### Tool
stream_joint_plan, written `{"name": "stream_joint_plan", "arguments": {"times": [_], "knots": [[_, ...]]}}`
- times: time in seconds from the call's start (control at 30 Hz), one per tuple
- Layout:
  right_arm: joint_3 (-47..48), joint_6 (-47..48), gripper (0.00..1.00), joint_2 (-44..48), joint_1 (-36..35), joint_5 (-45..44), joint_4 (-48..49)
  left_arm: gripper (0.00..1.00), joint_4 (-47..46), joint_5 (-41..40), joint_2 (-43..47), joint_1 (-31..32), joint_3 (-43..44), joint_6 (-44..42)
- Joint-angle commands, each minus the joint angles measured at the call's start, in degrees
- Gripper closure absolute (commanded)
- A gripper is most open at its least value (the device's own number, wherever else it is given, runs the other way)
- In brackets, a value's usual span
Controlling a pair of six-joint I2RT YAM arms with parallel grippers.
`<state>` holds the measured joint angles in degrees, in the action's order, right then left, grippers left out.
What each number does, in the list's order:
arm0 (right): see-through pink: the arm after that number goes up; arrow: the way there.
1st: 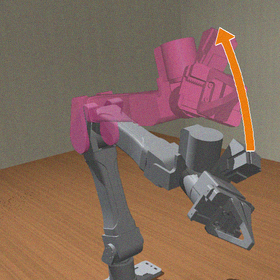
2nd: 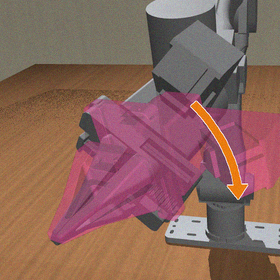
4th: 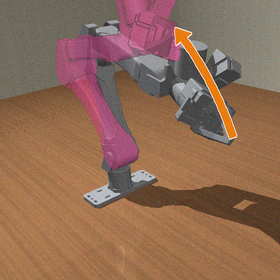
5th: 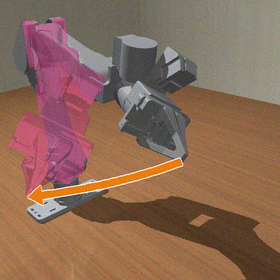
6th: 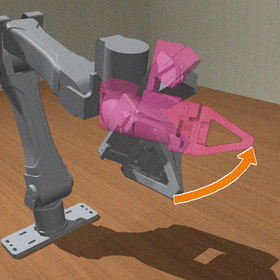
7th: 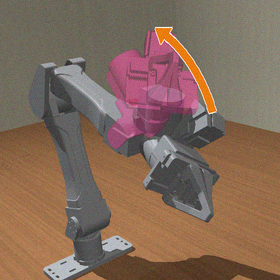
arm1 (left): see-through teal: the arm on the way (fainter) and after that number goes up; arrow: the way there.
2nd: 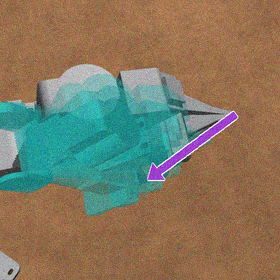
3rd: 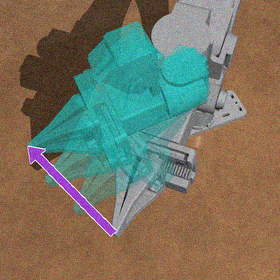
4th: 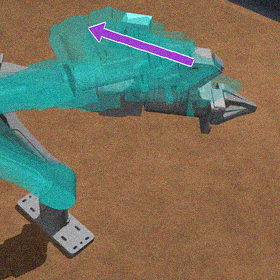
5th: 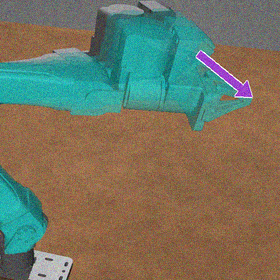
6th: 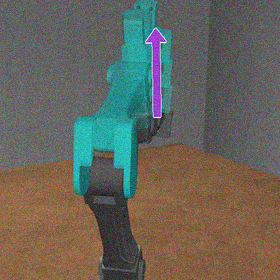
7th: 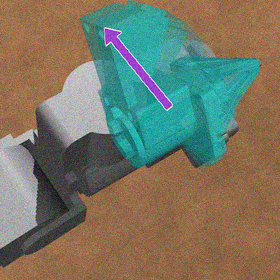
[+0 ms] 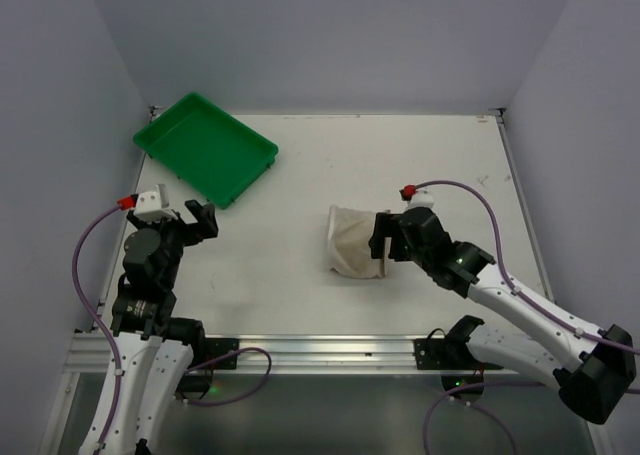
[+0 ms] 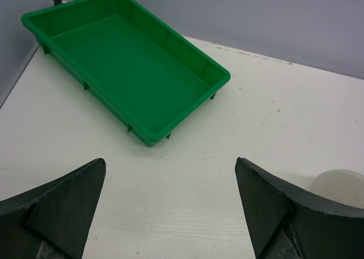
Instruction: Unzip the laundry bag and remove the bra
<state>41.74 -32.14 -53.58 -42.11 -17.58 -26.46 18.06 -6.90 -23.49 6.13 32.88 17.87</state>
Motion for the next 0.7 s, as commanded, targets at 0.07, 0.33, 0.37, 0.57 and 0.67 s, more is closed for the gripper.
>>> {"name": "stream_joint_plan", "arguments": {"times": [0.07, 0.33, 0.37, 0.57, 0.67], "knots": [[-3.4, -4.2, 0.19, -1.5, 1.9, 3.1, 5.4, 0.00, -1.5, 1.3, -0.8, 0.1, -0.6, -0.2], [1.1, 3.4, 1.00, -3.8, 4.0, -3.0, 4.2, 0.00, -1.3, 1.0, -0.9, 0.1, -0.6, -0.2], [4.4, 4.9, 1.00, -3.5, 4.0, -4.3, 3.0, 0.00, -1.2, 1.1, -0.9, 0.1, -0.7, -0.2], [18.7, 16.3, 1.00, -6.4, 1.3, -20.7, -6.1, 0.00, -1.4, 1.5, -1.2, 0.1, -0.7, -0.1], [23.4, 20.9, 1.00, -11.4, -2.2, -29.2, -8.3, 0.00, -1.3, 1.6, -1.3, 0.1, -0.7, -0.1]]}}
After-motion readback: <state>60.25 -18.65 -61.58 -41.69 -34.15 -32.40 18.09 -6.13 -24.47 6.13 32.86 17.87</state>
